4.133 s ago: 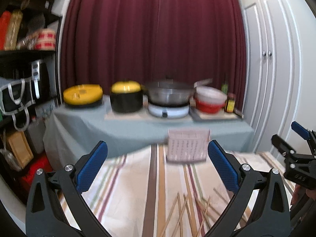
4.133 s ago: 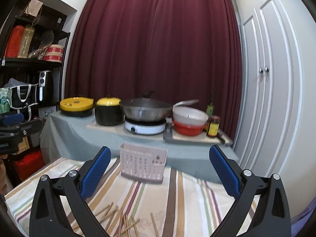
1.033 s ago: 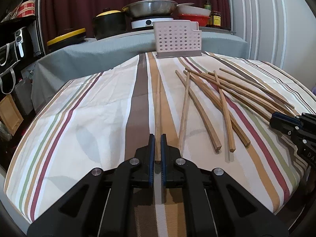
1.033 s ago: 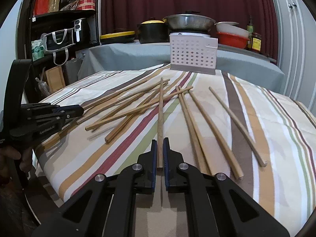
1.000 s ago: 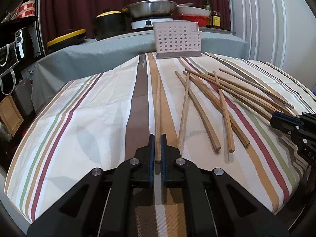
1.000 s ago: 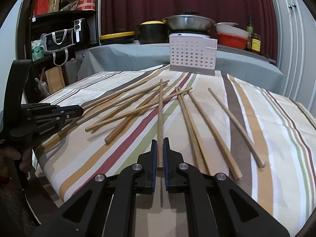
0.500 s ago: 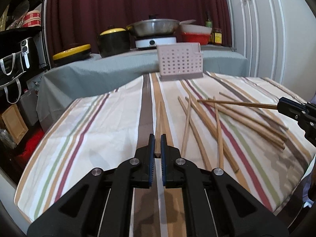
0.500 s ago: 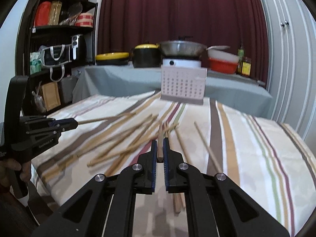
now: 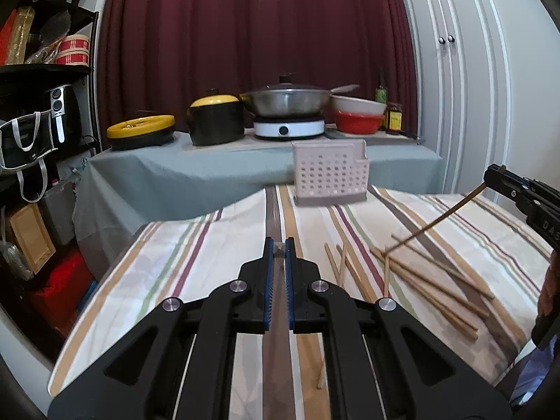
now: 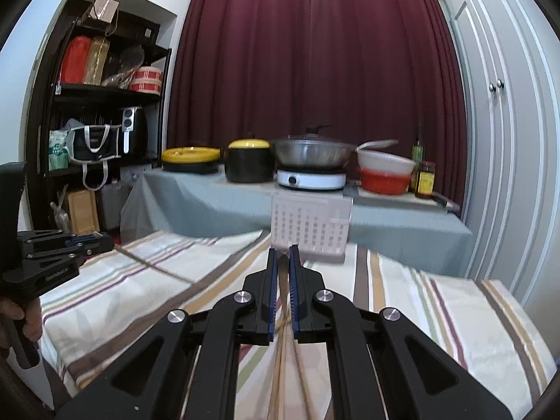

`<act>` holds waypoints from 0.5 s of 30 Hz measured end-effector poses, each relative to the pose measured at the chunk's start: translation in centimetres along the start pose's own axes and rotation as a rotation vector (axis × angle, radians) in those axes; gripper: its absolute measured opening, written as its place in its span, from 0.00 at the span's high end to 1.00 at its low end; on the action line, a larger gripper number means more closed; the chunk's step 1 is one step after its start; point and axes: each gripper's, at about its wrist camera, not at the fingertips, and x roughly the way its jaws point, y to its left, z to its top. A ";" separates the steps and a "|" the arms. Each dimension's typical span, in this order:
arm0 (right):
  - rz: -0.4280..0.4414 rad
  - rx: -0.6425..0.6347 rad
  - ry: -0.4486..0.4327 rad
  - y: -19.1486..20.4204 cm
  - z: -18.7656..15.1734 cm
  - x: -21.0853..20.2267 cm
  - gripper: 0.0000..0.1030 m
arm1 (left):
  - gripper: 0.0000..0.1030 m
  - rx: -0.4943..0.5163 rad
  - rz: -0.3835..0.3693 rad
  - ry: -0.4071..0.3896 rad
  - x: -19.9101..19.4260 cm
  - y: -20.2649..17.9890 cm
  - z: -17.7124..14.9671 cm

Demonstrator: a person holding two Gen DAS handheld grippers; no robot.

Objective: Organize utensils
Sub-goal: 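Lift the chopstick upright and carry it over the white holder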

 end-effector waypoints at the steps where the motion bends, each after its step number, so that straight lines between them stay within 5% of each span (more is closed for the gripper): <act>1: 0.003 0.005 -0.003 -0.2 0.6 0.5 0.93 | 0.94 -0.003 0.003 0.000 0.1 0.2 0.6; 15: -0.022 0.045 -0.008 -3.1 4.3 5.0 0.93 | 0.94 0.039 0.000 0.009 1.4 1.7 5.7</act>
